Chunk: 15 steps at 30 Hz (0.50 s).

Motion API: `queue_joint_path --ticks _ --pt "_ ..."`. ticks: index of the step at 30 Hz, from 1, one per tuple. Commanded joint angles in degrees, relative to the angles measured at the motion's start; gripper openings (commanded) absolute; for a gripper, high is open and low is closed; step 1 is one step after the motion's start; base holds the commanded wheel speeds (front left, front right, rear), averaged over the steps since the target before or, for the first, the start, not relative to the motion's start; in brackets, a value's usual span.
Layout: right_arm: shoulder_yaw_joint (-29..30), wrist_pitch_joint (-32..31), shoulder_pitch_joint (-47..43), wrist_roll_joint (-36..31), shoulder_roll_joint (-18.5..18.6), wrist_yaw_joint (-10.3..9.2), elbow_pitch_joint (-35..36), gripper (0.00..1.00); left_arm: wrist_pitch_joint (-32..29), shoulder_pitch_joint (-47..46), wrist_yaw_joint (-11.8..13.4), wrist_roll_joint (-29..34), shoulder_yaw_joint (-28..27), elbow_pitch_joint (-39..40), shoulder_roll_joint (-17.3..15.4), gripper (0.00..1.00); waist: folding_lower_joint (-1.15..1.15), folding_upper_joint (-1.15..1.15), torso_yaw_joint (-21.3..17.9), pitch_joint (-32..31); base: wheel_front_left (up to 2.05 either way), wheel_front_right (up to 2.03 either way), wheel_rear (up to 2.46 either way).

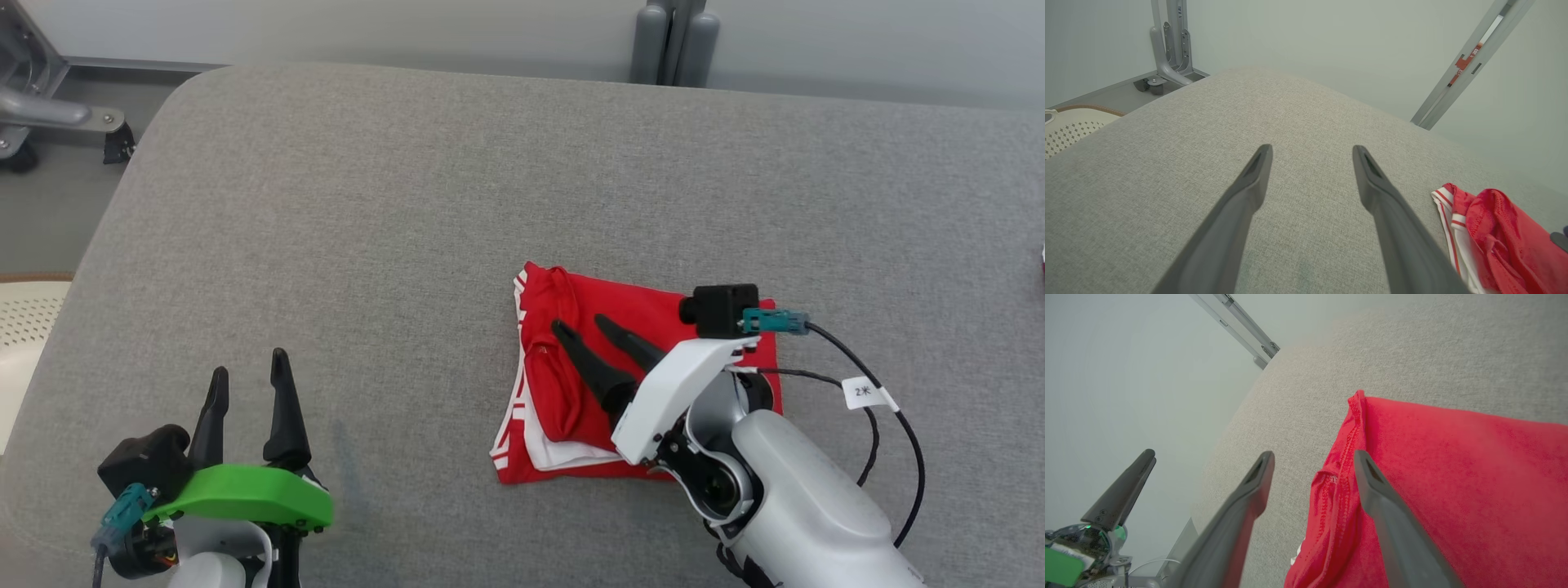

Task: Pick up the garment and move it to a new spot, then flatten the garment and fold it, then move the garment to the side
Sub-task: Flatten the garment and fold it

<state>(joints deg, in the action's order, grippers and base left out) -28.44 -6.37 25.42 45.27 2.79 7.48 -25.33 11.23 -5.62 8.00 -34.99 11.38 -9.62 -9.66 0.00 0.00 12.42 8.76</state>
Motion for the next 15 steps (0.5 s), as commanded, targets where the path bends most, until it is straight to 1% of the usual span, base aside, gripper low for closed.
queue_joint_path --ticks 1,4,8,12,13,15 --pt "1.12 1.03 -0.49 -0.81 0.23 0.02 0.85 1.00 0.09 -0.11 -0.27 0.10 0.11 -0.03 -0.12 1.00 0.00 0.00 -0.97 -0.48 0.00 0.00 0.00" --pt "3.86 2.57 -2.01 -2.80 0.36 0.02 2.60 1.00 -0.02 0.10 -0.29 0.11 0.37 -0.07 -0.20 1.00 0.00 0.00 -1.72 -0.73 0.00 0.00 0.00" --pt "7.87 4.91 -4.04 -8.51 1.64 0.02 5.24 1.00 -0.17 0.38 -0.30 -0.01 0.59 -0.14 -0.36 1.00 0.00 0.00 -2.57 -0.92 0.00 0.00 0.00" --pt "9.23 4.99 -6.75 -13.42 1.63 0.02 7.30 1.00 -0.34 0.45 -0.21 -0.05 0.80 -0.21 -0.48 1.00 0.00 0.00 -2.92 -0.96 0.00 0.00 0.00" --pt "9.02 4.74 -7.28 -14.19 1.60 0.02 7.80 0.78 -0.35 0.38 -0.22 -0.08 0.85 -0.23 -0.50 1.00 0.00 0.00 -2.92 -0.94 0.00 0.00 0.00" --pt "7.94 4.10 -8.42 -15.77 1.56 0.02 8.22 0.39 -0.34 0.15 -0.34 -0.05 1.02 -0.32 -0.54 1.00 0.00 0.00 -2.81 -0.90 0.00 0.00 0.00"
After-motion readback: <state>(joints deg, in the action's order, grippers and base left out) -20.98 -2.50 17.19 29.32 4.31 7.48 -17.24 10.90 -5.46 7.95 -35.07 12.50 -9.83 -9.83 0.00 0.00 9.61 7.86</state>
